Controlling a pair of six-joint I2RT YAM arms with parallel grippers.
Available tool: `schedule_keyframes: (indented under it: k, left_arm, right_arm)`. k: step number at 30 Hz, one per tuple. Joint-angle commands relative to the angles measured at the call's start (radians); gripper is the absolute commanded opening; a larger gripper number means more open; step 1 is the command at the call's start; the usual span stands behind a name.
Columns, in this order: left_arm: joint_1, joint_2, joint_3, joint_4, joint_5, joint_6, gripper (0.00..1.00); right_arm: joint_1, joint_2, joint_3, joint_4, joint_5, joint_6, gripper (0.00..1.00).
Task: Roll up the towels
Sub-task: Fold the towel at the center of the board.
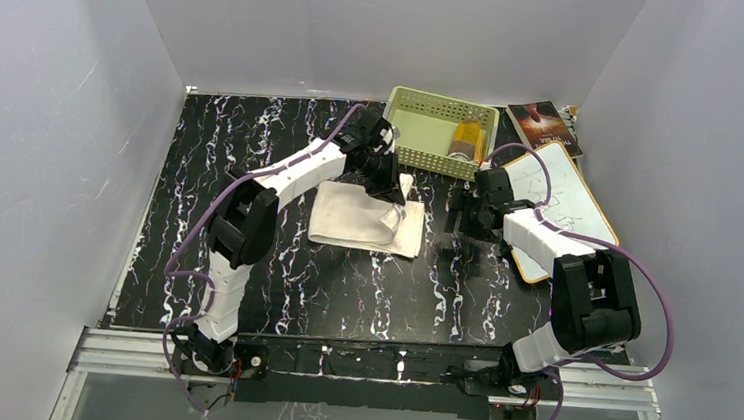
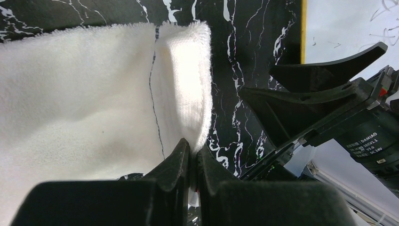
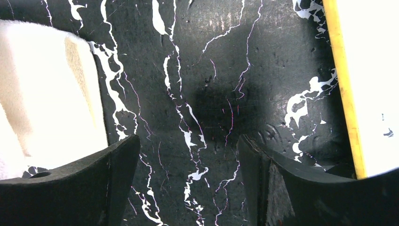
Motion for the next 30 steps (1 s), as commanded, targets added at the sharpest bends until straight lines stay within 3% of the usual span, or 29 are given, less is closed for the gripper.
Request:
schedule_keyframes:
  k: [1,5,9,15,18,26,30]
  left_arm:
    - [-0.018,0.017,0.000,0.004,0.052,-0.018,0.00]
    - [-0.018,-0.039,-0.012,0.041,0.042,-0.026,0.00]
    - [0.067,-0.142,0.016,-0.101,-0.029,0.044,0.00]
    - [0.461,-0.424,-0.100,-0.218,-0.073,0.184,0.00]
    - [0.580,-0.446,-0.091,-0.327,-0.084,0.313,0.03]
    - [0.671,-0.391,-0.118,-0.440,-0.178,0.473,0.02]
    - [0.702,-0.400,-0.107,-0.476,-0.158,0.544,0.01]
  right_arm:
    - [0.002,-0.037,-0.006,0.036,0.014,-0.007,0.75]
    - [0.001,-0.042,-0.007,0.032,0.022,-0.007,0.75]
    - [0.001,-0.043,0.000,0.027,0.024,-0.008,0.75]
    - [0.002,-0.035,0.013,0.028,0.006,-0.001,0.75]
    - [0.002,-0.016,0.030,0.030,-0.016,0.003,0.74]
    - [0.004,-0.005,0.074,0.011,-0.023,-0.005,0.74]
    - [0.003,-0.008,0.074,0.009,-0.020,-0.004,0.74]
